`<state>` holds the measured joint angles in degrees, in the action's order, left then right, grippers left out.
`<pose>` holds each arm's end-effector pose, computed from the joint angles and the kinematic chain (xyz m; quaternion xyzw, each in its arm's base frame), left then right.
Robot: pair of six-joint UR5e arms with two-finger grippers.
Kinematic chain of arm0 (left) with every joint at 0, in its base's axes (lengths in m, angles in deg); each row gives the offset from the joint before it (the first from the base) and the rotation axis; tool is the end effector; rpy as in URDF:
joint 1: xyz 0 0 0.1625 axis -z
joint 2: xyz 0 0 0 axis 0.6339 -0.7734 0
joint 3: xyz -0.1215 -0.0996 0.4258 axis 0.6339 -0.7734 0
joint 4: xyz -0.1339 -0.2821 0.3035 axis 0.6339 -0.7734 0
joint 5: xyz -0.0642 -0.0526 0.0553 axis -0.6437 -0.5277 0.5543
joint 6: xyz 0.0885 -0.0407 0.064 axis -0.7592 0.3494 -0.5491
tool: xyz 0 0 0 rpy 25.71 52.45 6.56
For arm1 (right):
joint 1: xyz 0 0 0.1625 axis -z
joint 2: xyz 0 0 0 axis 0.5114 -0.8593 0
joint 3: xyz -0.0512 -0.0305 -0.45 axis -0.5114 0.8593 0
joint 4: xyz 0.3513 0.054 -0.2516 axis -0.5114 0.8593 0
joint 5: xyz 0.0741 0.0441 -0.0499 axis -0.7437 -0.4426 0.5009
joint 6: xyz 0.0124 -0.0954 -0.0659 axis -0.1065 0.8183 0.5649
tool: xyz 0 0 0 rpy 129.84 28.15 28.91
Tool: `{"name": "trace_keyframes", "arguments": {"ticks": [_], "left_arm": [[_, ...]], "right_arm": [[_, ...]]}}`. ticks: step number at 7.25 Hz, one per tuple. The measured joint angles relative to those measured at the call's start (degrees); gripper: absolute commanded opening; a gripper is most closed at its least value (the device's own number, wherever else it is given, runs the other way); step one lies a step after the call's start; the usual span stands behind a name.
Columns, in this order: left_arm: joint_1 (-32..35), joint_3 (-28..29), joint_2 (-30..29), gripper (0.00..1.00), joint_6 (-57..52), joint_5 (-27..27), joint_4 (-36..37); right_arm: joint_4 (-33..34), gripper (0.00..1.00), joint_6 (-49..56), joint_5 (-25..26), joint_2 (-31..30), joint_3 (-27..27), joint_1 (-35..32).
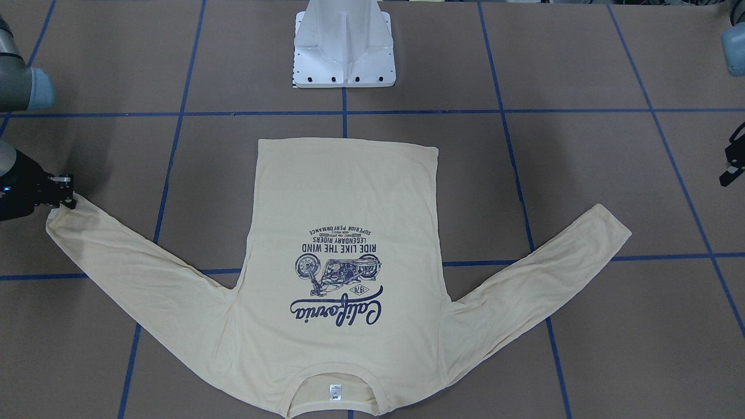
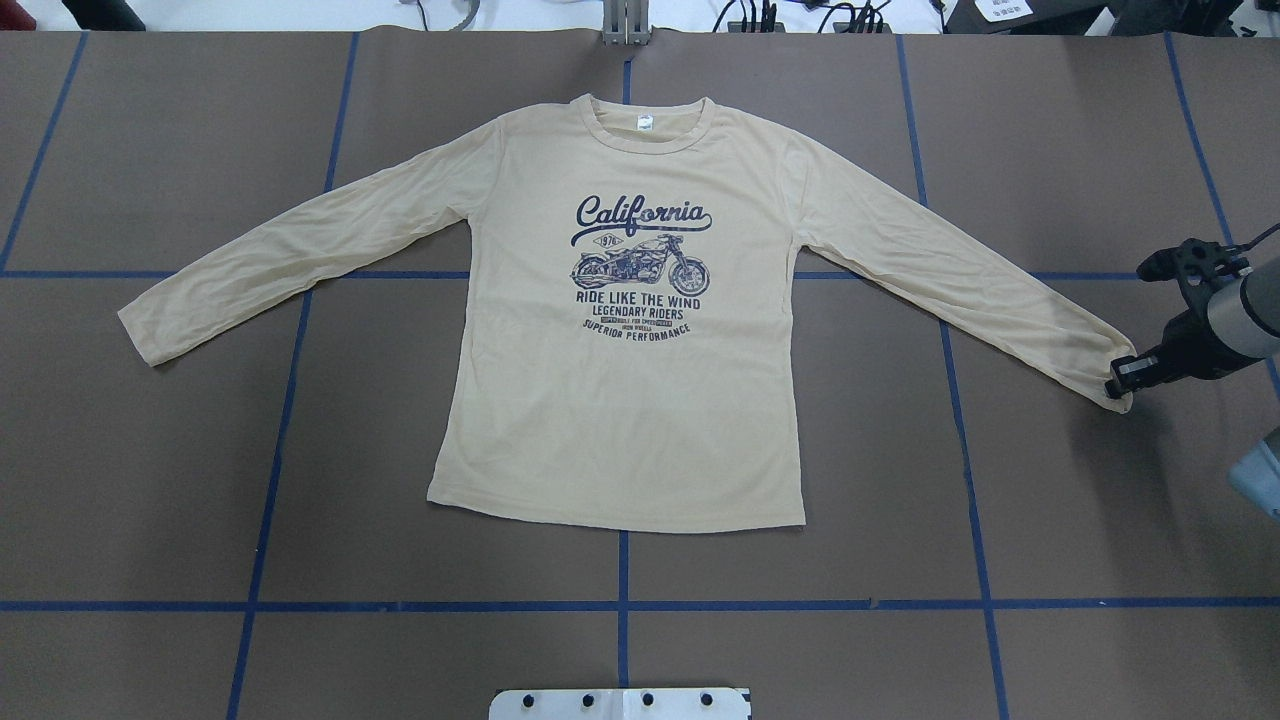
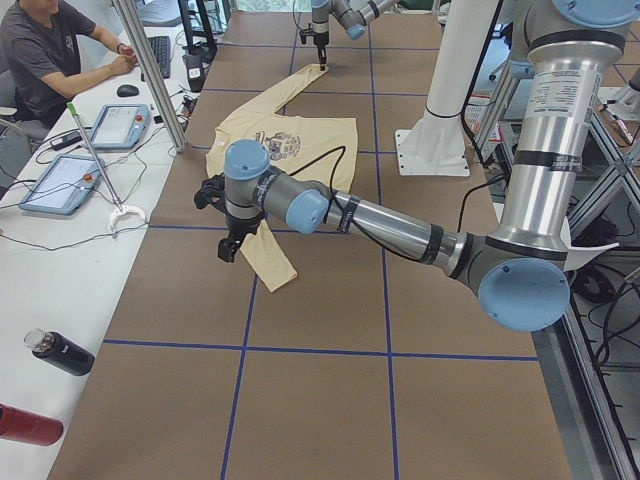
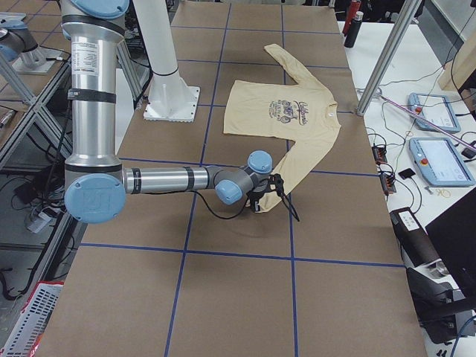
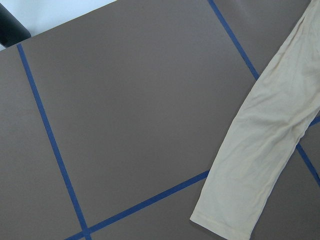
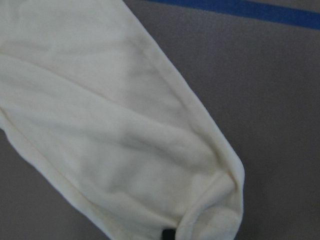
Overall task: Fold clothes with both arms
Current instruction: 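Lower the right gripper onto the cuff of the sleeve nearest it and grasp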
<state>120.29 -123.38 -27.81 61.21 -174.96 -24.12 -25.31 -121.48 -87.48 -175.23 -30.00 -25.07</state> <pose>0.0393 -0.5825 0.5080 0.1990 0.3795 0.1541 0.8903 -0.2439 -0.4681 0.6641 0.0254 -0.3990 -0.0863 0.9125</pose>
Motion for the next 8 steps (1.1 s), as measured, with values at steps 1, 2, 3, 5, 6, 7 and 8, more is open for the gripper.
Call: {"name": "trace_keyframes", "arguments": {"ticks": [1,2,3,5,6,7,8], "left_arm": [[0.0,0.0,0.0,1.00,0.0,0.0,0.0],[0.0,0.0,0.0,1.00,0.0,0.0,0.0],[0.0,0.1,0.0,1.00,0.1,0.0,0.0],[0.0,0.0,0.0,1.00,1.7,-0.1,-0.1],[0.0,0.0,0.0,1.00,2.3,-0.1,-0.1],[0.0,0.0,0.0,1.00,2.7,-0.1,-0.2],[0.0,0.1,0.0,1.00,3.3,-0.1,-0.2]], "right_arm": [[0.0,0.00,0.0,-0.3,0.0,-0.5,-0.6],[0.1,0.00,0.0,-0.7,0.0,-1.2,-1.4],[0.1,0.00,0.0,-1.0,0.1,-2.2,-2.1],[0.4,0.00,0.0,-2.5,2.5,-5.0,-3.4],[2.6,0.00,0.0,-3.7,6.6,-5.5,-3.8],[7.9,0.00,0.0,-4.3,12.8,-5.6,-3.9],[15.0,0.00,0.0,-4.4,20.3,-5.4,-3.7]]}}
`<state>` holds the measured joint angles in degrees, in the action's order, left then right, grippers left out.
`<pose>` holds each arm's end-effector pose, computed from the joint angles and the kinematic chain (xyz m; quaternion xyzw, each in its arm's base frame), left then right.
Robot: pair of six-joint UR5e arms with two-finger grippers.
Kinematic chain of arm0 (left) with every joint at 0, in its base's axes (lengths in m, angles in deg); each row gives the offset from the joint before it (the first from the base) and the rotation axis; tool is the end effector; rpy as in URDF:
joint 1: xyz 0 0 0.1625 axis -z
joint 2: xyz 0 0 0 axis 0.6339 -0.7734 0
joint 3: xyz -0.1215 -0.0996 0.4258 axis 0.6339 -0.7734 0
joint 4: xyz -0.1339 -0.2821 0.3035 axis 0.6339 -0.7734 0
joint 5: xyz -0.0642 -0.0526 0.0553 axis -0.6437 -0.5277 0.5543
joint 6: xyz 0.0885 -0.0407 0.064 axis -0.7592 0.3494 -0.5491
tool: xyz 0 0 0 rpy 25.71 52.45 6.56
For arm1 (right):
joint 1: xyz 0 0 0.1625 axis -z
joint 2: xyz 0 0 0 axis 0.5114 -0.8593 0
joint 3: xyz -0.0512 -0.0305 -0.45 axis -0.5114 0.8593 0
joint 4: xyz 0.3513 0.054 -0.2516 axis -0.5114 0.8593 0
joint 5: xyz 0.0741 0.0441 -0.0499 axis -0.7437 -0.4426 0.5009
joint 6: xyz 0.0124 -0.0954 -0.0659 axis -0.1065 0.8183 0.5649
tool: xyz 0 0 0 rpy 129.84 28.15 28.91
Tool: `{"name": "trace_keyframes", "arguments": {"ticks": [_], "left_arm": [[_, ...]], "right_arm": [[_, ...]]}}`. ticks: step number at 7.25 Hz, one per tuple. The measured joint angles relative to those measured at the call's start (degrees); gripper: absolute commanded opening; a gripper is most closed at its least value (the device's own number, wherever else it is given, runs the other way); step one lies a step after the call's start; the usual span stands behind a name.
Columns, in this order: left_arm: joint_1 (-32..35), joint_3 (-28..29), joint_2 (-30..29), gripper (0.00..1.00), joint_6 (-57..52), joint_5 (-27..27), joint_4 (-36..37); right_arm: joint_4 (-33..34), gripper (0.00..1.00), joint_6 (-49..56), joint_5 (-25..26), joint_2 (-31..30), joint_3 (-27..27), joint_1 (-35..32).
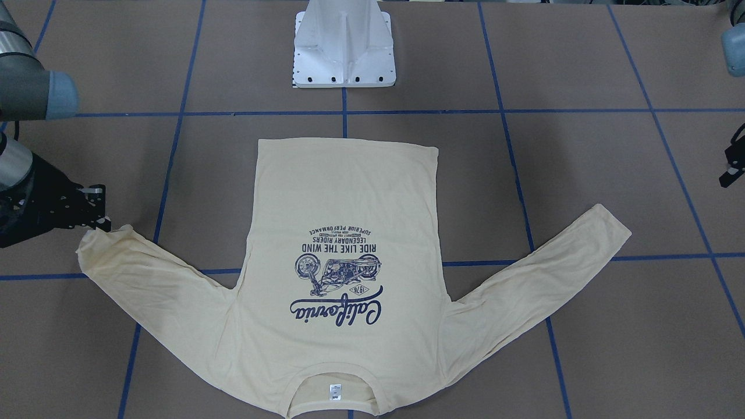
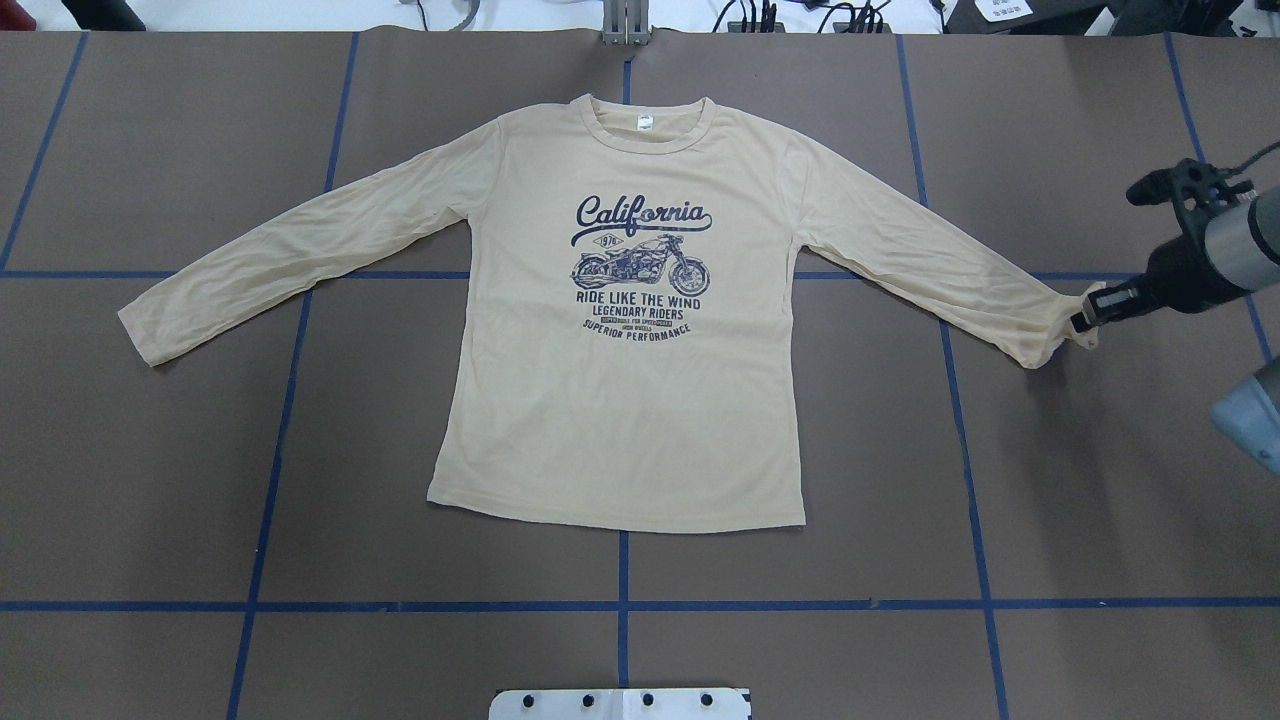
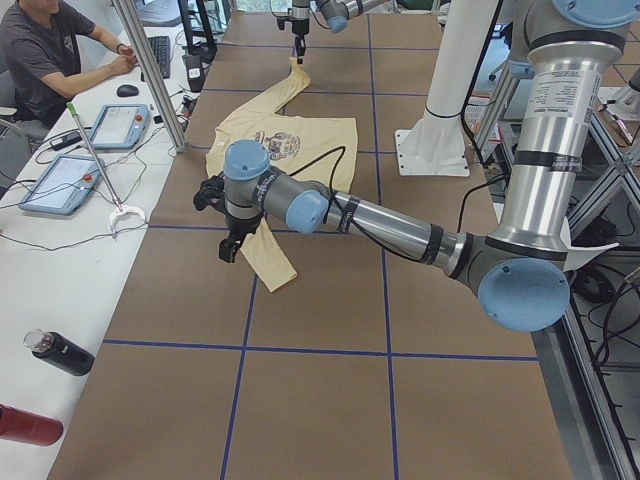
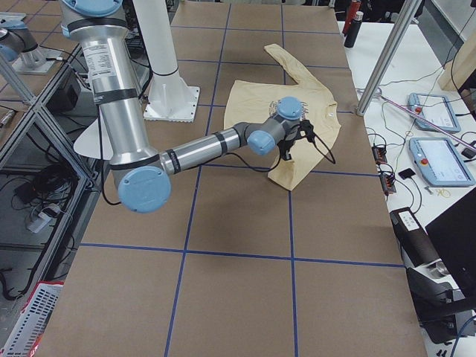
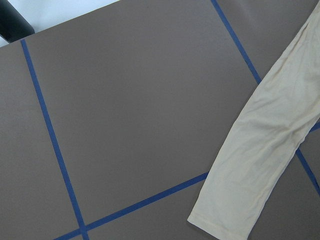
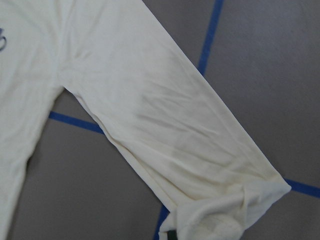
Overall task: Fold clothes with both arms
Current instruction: 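Lower the right gripper onto the cuff of the sleeve nearest it and grasp, then carry the grasped sleeve across the shirt toward the collar with the right gripper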
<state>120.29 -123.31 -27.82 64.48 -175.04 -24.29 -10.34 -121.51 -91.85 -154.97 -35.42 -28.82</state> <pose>0.0394 -0.5827 0.5081 0.1888 0.3857 0.1292 0.8938 -0.2819 -0.5874 0.4329 0.0927 -0.4609 -0.0990 0.8770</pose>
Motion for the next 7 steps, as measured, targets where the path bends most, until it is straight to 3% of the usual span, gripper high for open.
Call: {"name": "trace_keyframes", "arguments": {"ticks": [2,7], "left_arm": [[0.0,0.2,-0.1,1.00,0.8,-0.4,0.0],[0.0,2.0,-0.4,1.00,1.0,-1.9,0.0]], "right_arm": [[9.2,0.00,-0.1,0.3,12.2,2.3,0.6],[9.5,0.00,-0.2,1.9,37.2,19.9,2.3]]}}
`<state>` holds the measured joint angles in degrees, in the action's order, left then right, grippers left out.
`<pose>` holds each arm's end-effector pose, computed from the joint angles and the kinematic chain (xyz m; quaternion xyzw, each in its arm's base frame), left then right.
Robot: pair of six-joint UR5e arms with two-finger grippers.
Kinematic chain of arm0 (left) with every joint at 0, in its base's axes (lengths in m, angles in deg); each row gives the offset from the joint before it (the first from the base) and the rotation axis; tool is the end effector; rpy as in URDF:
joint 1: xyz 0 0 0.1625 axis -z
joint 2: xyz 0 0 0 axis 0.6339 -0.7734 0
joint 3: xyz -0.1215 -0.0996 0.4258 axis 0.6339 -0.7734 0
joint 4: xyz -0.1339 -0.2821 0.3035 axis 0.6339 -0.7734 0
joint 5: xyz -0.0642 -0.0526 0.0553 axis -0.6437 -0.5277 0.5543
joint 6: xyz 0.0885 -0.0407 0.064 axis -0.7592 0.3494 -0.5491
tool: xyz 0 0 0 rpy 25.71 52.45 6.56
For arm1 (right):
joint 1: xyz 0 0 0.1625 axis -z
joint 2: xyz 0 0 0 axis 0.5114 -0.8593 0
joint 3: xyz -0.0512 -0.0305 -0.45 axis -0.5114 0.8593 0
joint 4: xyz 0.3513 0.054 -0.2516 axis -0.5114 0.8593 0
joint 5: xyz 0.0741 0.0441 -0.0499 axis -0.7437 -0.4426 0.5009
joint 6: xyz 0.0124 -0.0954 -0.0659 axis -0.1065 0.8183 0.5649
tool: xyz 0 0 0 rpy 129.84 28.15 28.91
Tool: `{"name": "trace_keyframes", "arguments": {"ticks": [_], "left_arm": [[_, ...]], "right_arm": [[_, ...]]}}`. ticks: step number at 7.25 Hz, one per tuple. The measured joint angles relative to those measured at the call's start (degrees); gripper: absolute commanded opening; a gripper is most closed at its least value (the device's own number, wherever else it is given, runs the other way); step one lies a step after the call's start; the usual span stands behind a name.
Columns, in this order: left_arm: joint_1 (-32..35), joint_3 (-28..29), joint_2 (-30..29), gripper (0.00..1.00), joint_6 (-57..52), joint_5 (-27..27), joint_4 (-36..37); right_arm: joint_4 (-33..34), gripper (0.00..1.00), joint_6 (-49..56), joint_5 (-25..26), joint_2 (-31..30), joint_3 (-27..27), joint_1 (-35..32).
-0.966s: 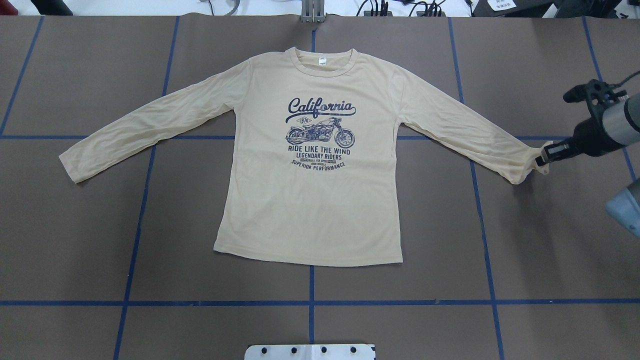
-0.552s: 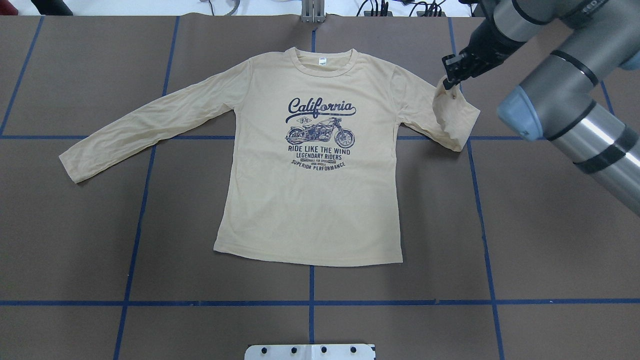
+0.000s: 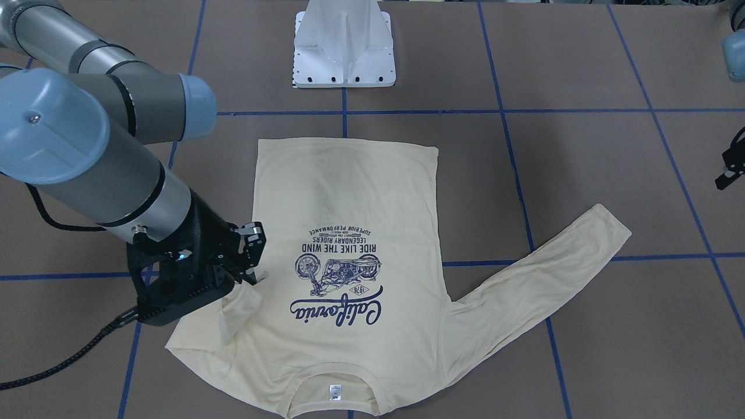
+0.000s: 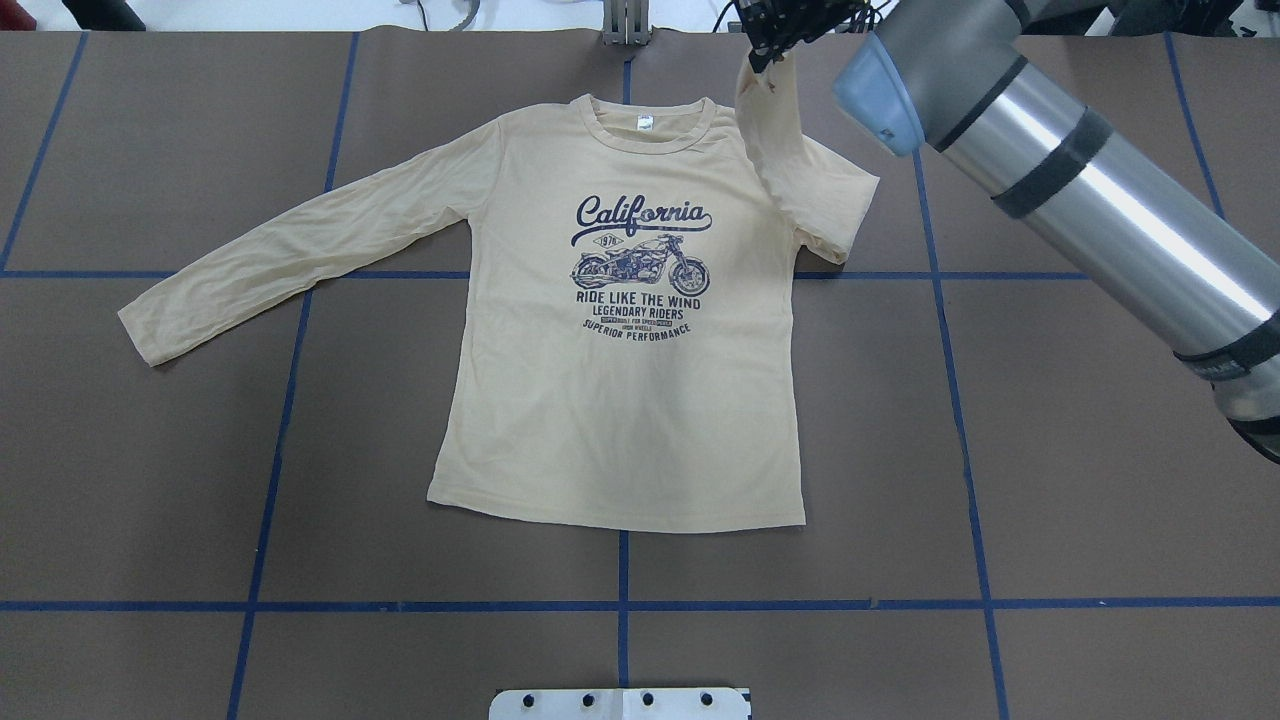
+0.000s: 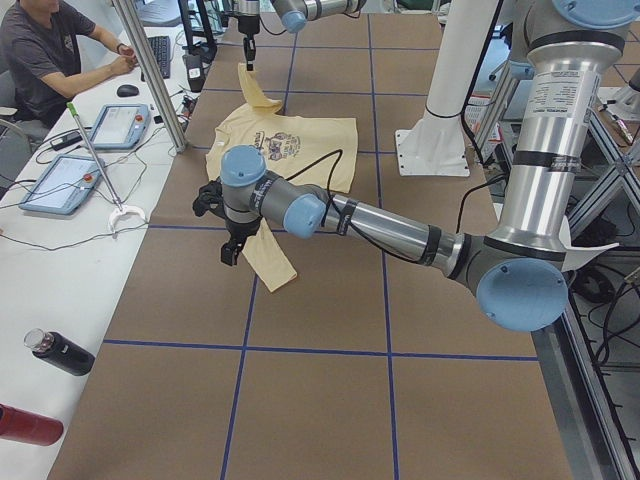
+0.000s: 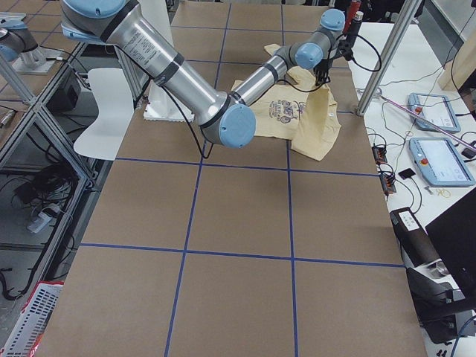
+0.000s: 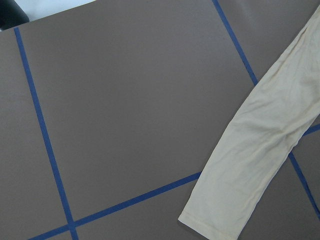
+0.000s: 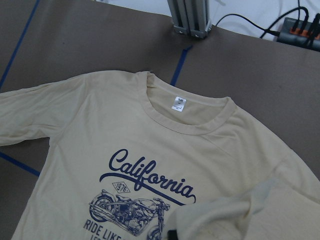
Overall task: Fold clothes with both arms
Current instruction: 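Carry the grasped sleeve across the shirt toward the collar with the right gripper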
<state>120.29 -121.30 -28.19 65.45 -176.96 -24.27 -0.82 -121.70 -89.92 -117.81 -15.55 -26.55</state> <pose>0.0429 -0.5866 0.5202 0.1691 0.4017 0.1199 0.8920 -0.3938 -0.7196 0.1406 0.1467 -0.4766 -0.1314 0.8568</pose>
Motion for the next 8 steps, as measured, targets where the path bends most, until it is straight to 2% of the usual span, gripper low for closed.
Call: {"name": "trace_keyframes", "arguments": {"ticks": [1,4,8], "left_arm": [[0.0,0.5,-0.1,1.00,-0.1,0.0,0.0],[0.0,1.9,-0.1,1.00,-0.1,0.0,-0.3],[0.0,3.5,-0.2,1.00,-0.1,0.0,-1.9]], "right_arm": [[-2.3,0.00,-0.5,3.6,2.7,2.8,2.6],[-6.3,0.00,-2.1,13.6,5.1,7.9,9.2],[-6.7,0.00,-2.4,19.8,6.4,11.5,13.9]]}}
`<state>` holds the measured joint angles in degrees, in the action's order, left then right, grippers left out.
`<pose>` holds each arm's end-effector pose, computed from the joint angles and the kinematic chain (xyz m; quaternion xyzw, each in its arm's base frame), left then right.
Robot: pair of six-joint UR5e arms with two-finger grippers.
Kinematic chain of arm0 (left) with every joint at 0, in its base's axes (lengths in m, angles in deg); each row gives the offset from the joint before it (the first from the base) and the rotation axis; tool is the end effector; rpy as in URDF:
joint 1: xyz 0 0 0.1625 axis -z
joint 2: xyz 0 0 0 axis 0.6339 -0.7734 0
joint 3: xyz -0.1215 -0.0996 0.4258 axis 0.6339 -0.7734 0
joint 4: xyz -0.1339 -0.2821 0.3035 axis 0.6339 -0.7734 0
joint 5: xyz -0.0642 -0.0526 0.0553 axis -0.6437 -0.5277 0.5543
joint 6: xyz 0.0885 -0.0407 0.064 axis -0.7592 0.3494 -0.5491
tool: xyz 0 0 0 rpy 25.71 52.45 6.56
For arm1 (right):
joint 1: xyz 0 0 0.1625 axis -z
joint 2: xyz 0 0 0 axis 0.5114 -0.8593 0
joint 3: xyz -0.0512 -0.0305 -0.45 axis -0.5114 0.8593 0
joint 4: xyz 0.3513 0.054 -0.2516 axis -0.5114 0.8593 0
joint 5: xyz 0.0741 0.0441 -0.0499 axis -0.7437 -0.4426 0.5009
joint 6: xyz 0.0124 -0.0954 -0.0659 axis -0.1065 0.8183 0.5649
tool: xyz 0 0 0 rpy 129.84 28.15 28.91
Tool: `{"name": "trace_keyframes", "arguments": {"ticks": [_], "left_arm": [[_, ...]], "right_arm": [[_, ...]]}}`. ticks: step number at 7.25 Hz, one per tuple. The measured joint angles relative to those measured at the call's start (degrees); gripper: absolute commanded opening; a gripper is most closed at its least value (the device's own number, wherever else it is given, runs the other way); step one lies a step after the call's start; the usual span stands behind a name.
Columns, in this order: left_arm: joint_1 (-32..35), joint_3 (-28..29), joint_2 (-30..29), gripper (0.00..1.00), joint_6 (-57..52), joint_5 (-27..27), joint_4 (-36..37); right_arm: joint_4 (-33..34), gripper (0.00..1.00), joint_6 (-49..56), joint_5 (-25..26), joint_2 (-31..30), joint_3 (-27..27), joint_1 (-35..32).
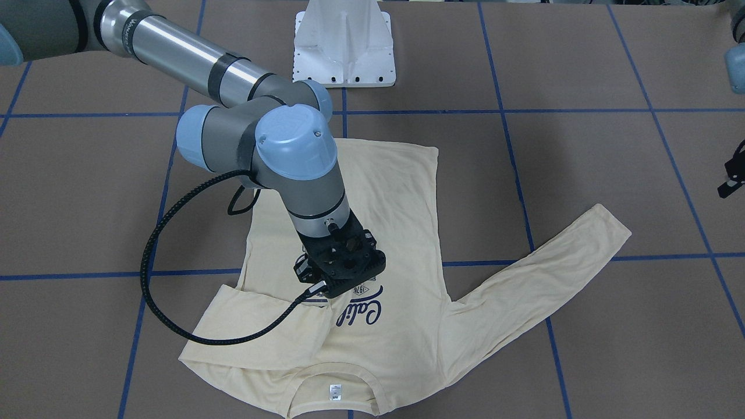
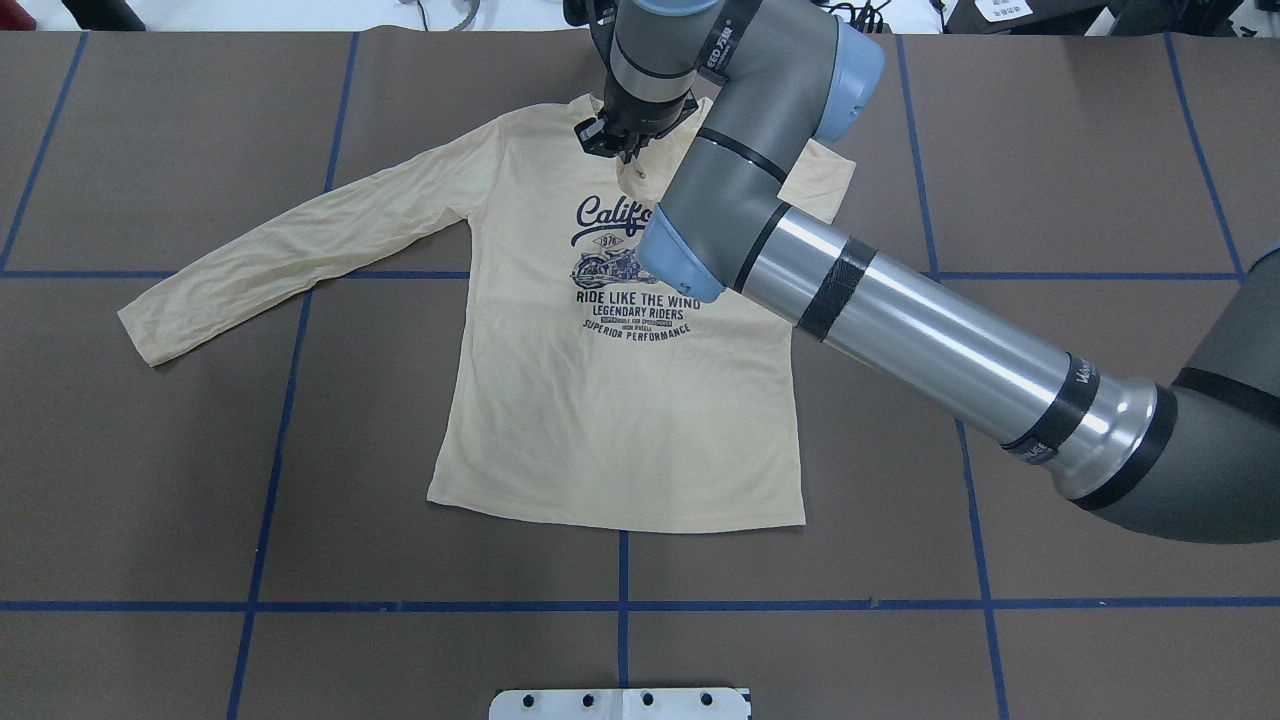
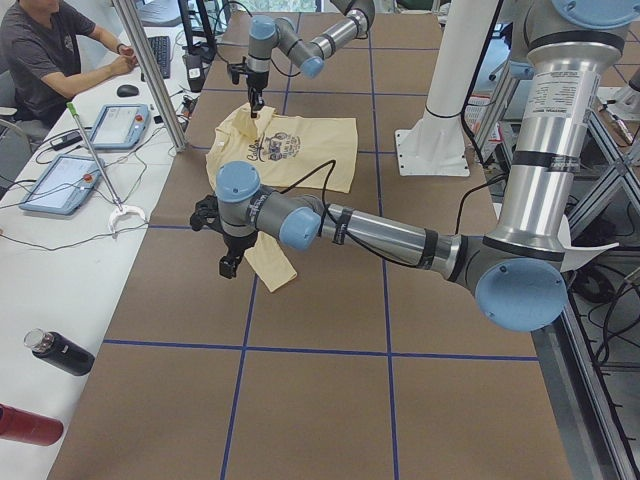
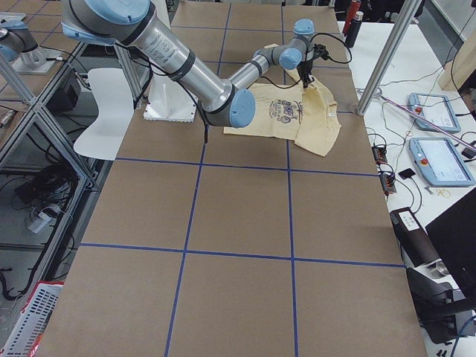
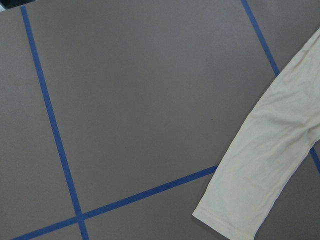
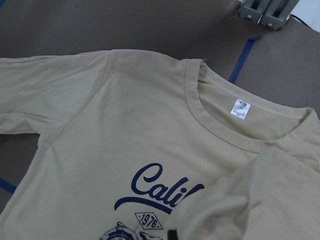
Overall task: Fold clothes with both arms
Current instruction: 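Carry the grasped sleeve across the shirt toward the collar with the right gripper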
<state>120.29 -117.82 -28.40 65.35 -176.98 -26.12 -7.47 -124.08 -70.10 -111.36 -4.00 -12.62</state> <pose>0.0440 -0.5936 0.5460 0.1582 0.4014 0.1162 0.8946 -0.5790 -0.6734 0.1361 0.2022 -0.3987 -0.1542 0.8811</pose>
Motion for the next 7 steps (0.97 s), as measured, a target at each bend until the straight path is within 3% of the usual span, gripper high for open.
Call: {"name": "trace_keyframes", "arguments": {"ticks": [1,2,4,7], "left_arm": [[0.0,0.1,0.0,1.00,0.0,0.0,-0.1],[0.0,0.3,-0.2,1.00,0.0,0.0,-0.1],[0.0,1.9,-0.8,1.00,0.0,0.0,-1.0],[0.0,3.5,-1.0,1.00,0.1,0.0,-3.3]], "right_arm": [[-1.8,0.76,-1.3,0.5,1.2,2.3,0.2],[-6.4,0.99,-5.3,1.3,3.0,6.3,0.5],[-13.4,0.99,-16.5,5.3,6.8,12.1,2.0],[-18.4,0.99,-30.6,8.4,8.6,13.1,2.6]]}}
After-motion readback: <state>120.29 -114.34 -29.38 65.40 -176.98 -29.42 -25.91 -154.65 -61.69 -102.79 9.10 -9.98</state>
